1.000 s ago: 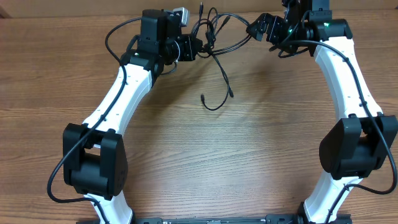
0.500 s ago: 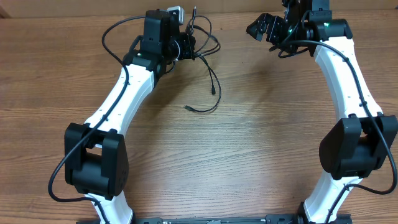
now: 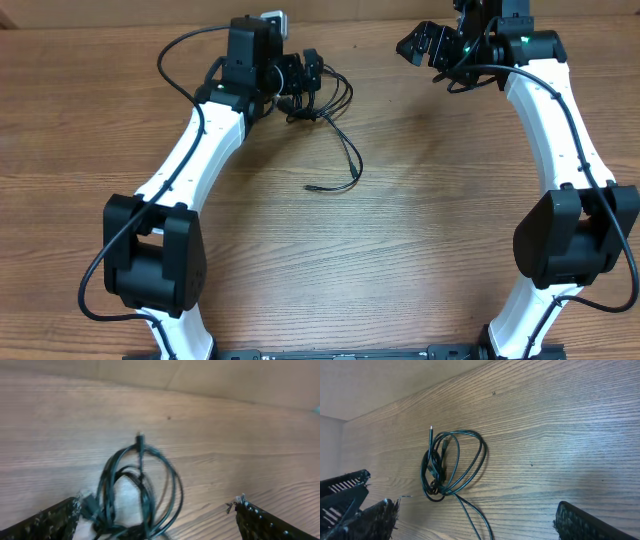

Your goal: Untangle cables

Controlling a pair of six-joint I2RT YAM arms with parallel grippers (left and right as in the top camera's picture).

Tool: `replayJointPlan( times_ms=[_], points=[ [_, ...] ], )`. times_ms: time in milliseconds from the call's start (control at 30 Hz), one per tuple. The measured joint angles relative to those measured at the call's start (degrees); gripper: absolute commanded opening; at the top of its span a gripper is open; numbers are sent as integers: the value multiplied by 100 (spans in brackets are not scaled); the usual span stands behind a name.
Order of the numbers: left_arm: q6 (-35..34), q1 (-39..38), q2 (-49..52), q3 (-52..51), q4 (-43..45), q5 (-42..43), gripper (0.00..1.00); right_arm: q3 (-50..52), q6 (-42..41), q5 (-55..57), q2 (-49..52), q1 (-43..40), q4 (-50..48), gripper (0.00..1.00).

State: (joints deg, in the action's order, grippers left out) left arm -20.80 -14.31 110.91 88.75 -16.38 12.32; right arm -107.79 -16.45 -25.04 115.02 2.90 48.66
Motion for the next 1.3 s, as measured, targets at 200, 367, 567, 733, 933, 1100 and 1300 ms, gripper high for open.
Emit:
replayJointPlan(
  times_ms=[200,367,567,733,933,1100,1300],
  points=[
    [17,149,0,0,-424,-2,99,-33,315,317,-11,-2,1392,100],
    [17,72,0,0,-474,-17,100,-33,404,507,-11,-2,1650,100],
    [17,-111,0,0,-238,-374,100,-33,490,688,-11,-2,1648,100],
    [164,-125,2,0,-254,-708,99,-33,535,863,-11,-2,1646,100],
    [811,-127,111,0,-396,-343,89,-33,575,752,-11,-2,1084,100],
    [944,-223,396,0,-511,136,86,-33,573,236,-11,-2,962,100],
    [791,-280,866,0,-57,723,67,-33,575,-352,-11,-2,942,100]
  ],
)
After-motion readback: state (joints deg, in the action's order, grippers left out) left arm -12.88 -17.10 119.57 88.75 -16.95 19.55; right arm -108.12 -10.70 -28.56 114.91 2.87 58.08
